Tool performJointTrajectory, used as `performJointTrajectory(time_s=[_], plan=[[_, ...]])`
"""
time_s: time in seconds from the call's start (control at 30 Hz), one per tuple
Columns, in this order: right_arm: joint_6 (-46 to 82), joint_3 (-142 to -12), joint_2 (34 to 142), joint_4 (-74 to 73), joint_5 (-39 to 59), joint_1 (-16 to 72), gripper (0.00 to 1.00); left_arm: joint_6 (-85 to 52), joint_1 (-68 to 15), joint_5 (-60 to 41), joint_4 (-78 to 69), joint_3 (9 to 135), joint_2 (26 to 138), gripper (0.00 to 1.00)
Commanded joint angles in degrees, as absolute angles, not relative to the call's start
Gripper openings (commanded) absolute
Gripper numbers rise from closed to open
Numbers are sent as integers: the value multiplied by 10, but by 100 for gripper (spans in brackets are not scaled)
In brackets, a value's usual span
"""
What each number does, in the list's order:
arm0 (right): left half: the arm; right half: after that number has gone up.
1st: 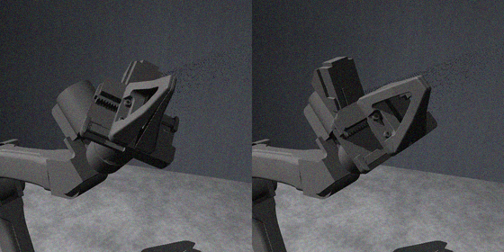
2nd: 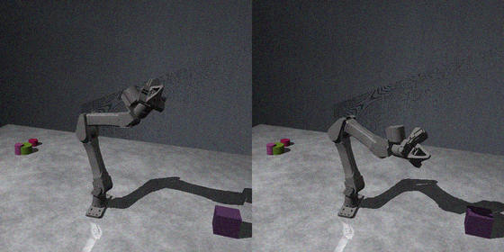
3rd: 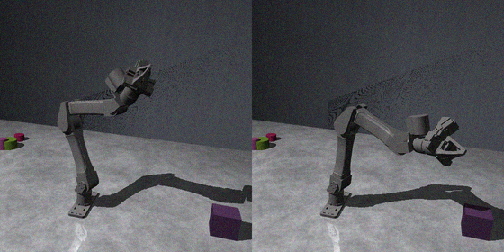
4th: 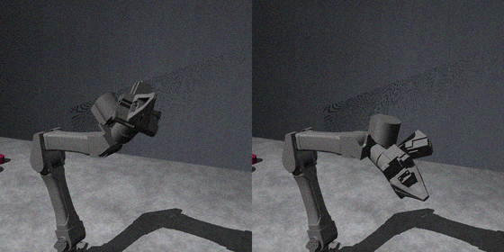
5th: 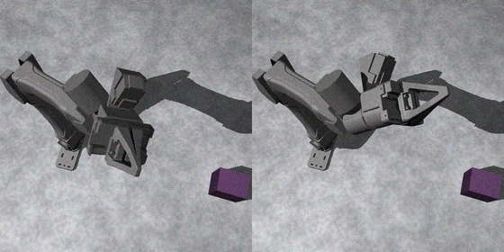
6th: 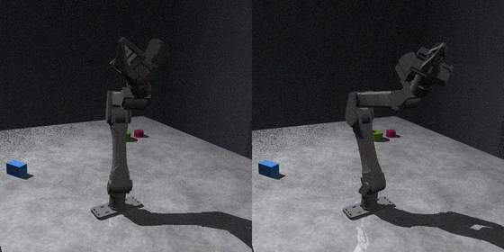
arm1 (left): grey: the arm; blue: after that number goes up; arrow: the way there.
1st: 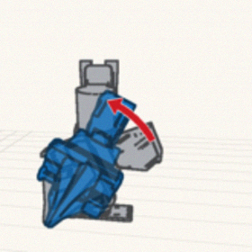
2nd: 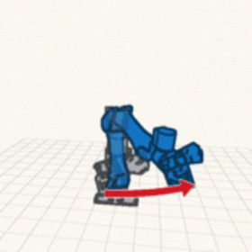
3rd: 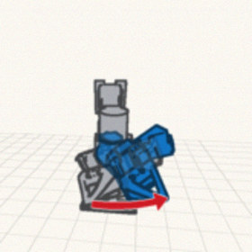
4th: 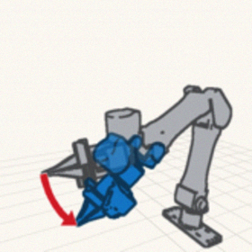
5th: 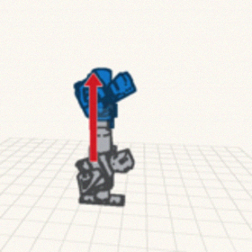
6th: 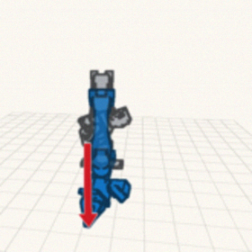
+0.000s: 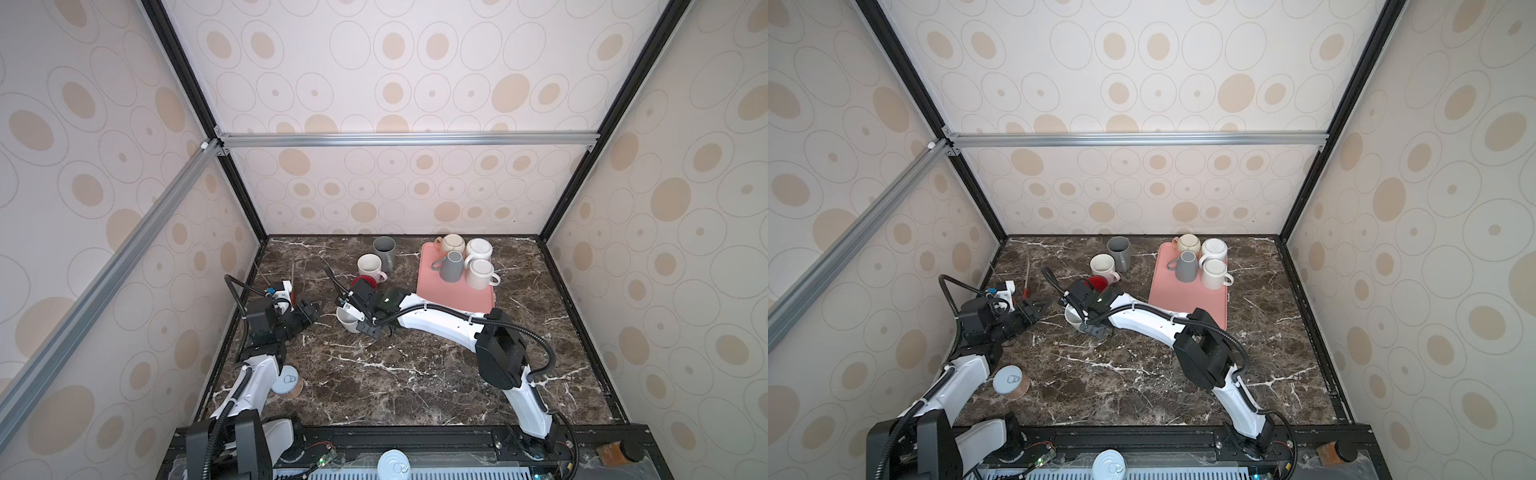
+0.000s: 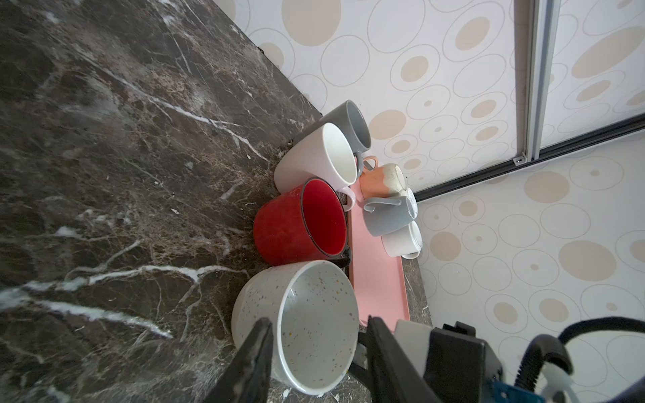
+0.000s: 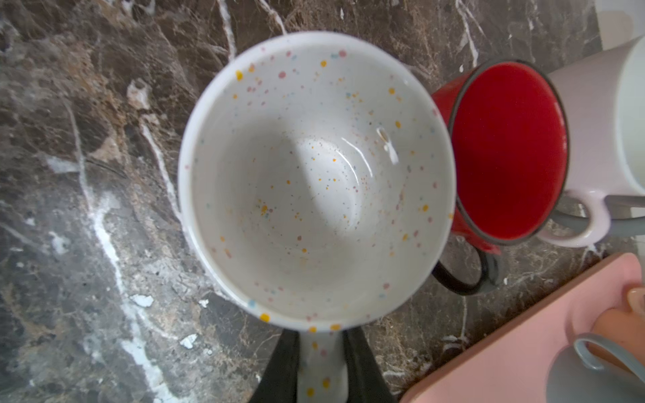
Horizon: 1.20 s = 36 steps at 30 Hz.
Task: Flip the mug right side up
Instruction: 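Release the speckled mug and move the right gripper toward the tray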
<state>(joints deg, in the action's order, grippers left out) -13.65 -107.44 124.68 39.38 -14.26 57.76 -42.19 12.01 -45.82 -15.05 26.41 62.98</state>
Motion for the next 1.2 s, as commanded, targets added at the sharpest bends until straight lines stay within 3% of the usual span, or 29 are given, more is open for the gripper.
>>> performJointTrajectory(time_s=[0.0, 0.1, 0.5, 0.73, 0.93, 1.17], plan=[[-161, -1069, 1230, 365, -179, 579, 35, -395, 124, -469, -125, 293, 621, 45], [-165, -1049, 1210, 342, -187, 579, 39, -392, 124, -467, -113, 301, 616, 45], [-158, -952, 1095, 263, -197, 579, 40, -398, 119, -442, -88, 311, 569, 42], [-148, -910, 1044, 262, -248, 563, 40, -406, 40, -381, -89, 340, 569, 40], [-63, -883, 1006, 297, -252, 490, 40, -389, -70, -311, -84, 389, 611, 40], [56, -827, 945, 329, -197, 341, 40, -362, -169, -273, -78, 454, 684, 40]])
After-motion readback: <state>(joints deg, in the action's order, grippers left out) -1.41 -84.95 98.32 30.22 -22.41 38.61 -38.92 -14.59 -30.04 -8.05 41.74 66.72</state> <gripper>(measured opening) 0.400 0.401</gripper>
